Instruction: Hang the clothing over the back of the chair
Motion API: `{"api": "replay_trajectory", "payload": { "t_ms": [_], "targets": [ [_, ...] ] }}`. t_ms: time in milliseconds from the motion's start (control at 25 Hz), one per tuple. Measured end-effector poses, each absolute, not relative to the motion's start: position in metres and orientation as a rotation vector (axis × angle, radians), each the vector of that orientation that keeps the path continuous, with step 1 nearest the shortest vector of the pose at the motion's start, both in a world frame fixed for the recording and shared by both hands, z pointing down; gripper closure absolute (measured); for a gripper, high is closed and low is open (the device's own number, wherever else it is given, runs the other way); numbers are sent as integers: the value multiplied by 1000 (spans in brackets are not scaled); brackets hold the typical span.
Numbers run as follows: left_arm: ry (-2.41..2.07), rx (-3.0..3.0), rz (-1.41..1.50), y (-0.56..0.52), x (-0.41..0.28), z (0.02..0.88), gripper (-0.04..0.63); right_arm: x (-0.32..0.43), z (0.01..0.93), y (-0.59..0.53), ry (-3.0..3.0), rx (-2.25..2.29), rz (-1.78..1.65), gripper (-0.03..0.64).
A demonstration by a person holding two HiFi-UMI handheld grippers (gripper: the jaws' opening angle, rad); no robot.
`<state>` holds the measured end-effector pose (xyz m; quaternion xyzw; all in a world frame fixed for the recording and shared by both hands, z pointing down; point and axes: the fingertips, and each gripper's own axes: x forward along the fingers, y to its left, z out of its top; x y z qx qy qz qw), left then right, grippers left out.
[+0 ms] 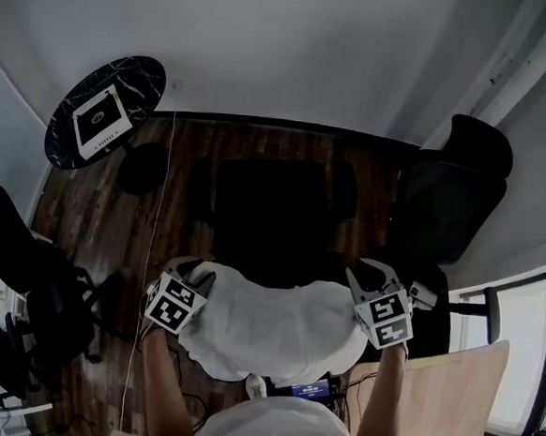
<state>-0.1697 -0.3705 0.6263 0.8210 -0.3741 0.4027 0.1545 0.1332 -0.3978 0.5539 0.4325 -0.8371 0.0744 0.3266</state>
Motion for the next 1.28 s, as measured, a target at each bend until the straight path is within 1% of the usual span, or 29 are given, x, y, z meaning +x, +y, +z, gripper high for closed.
{"api": "replay_trajectory", "payload": {
  "t_ms": [80, 240, 480, 600, 720, 800, 880, 920, 1040, 1120, 1280],
  "targets": [
    [-1104, 2340, 1146, -369, -174, 625, 405, 137, 555, -395, -2189, 1142, 199, 534],
    [-1127, 2344, 1118, -364, -180, 623, 392, 136, 550, -388, -2205, 1157, 192, 546],
    [-1137, 2388, 1126, -353, -192, 600, 308, 134, 541, -370, -2201, 1135, 154, 548],
    [-1160, 2389, 1070, -341, -197, 588, 296, 128, 532, -359, -2223, 1138, 145, 548],
    [-1220, 2408, 979, -331, -198, 572, 298, 116, 513, -346, -2281, 1147, 148, 548],
    [-1265, 2440, 881, -328, -195, 558, 319, 108, 501, -337, -2320, 1161, 136, 552],
    [-1313, 2475, 782, -323, -193, 544, 319, 99, 493, -328, -2372, 1157, 110, 565],
    [-1336, 2491, 746, -319, -192, 536, 335, 94, 489, -323, -2405, 1152, 102, 565],
    [-1400, 2534, 658, -307, -185, 513, 449, 81, 472, -308, -2484, 1160, 82, 568],
    [-1416, 2566, 615, -298, -173, 499, 547, 75, 462, -298, -2512, 1185, 59, 583],
    [-1430, 2614, 607, -282, -144, 484, 574, 67, 449, -281, -2556, 1294, 75, 600]
  ]
}}
